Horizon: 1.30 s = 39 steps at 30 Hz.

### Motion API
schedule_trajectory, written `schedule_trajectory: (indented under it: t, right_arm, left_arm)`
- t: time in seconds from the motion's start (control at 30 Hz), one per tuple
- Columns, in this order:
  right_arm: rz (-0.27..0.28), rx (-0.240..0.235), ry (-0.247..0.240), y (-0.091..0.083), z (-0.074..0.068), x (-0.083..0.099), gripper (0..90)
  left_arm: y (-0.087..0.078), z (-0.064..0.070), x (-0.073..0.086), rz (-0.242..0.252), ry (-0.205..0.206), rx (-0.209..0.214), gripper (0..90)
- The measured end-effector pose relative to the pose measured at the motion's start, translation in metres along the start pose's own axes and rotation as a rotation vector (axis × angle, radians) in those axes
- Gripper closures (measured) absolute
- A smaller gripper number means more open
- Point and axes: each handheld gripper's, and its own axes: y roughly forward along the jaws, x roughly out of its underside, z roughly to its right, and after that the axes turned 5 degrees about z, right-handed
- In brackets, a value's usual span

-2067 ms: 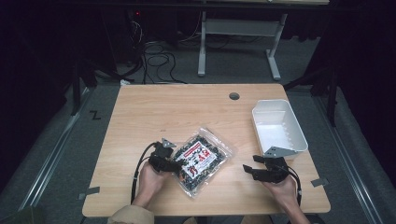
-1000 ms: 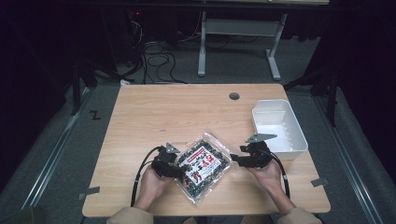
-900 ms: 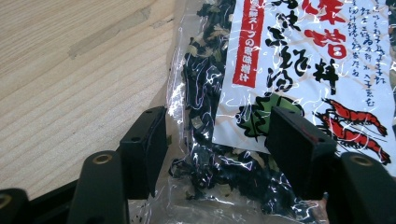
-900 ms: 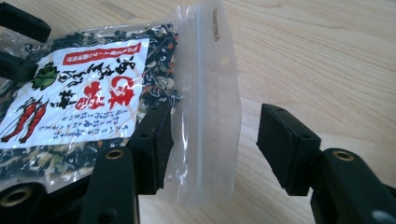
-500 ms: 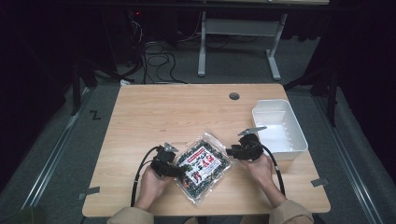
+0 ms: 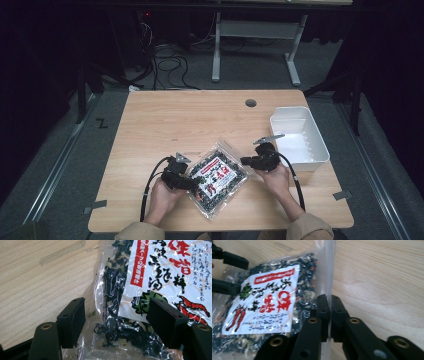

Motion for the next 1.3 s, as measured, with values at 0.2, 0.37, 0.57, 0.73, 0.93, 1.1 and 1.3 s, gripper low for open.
schedule_trajectory:
  t: [0.2,0.37,0.57,0.73,0.93,1.1,1.3]
  right_arm:
    - [0.002,0.013,-0.032,-0.003,-0.003,0.001,89.8]
    - [0.028,0.020,-0.080,-0.013,-0.008,-0.002,90.0]
    - [0.045,0.037,-0.104,-0.027,-0.008,-0.007,90.0]
    - [0.078,0.056,-0.142,-0.051,-0.013,-0.018,90.0]
    - [0.095,0.080,-0.179,-0.072,-0.018,-0.030,90.0]
    - [0.121,0.092,-0.211,-0.088,-0.023,-0.041,90.0]
    - [0.120,0.100,-0.263,-0.104,-0.032,-0.055,90.0]
  left_arm:
    - [0.000,0.001,0.000,0.009,0.017,-0.012,30.2]
    - [-0.004,0.002,0.001,0.026,0.043,-0.031,28.1]
    - [-0.006,0.004,0.001,0.034,0.032,-0.033,28.1]
    - [-0.011,0.009,-0.001,0.065,0.029,-0.019,28.2]
    - [-0.013,0.012,-0.001,0.081,0.038,-0.024,29.2]
    - [-0.013,0.011,0.000,0.076,0.032,-0.024,29.4]
    - [-0.012,0.011,0.000,0.065,0.030,-0.023,29.6]
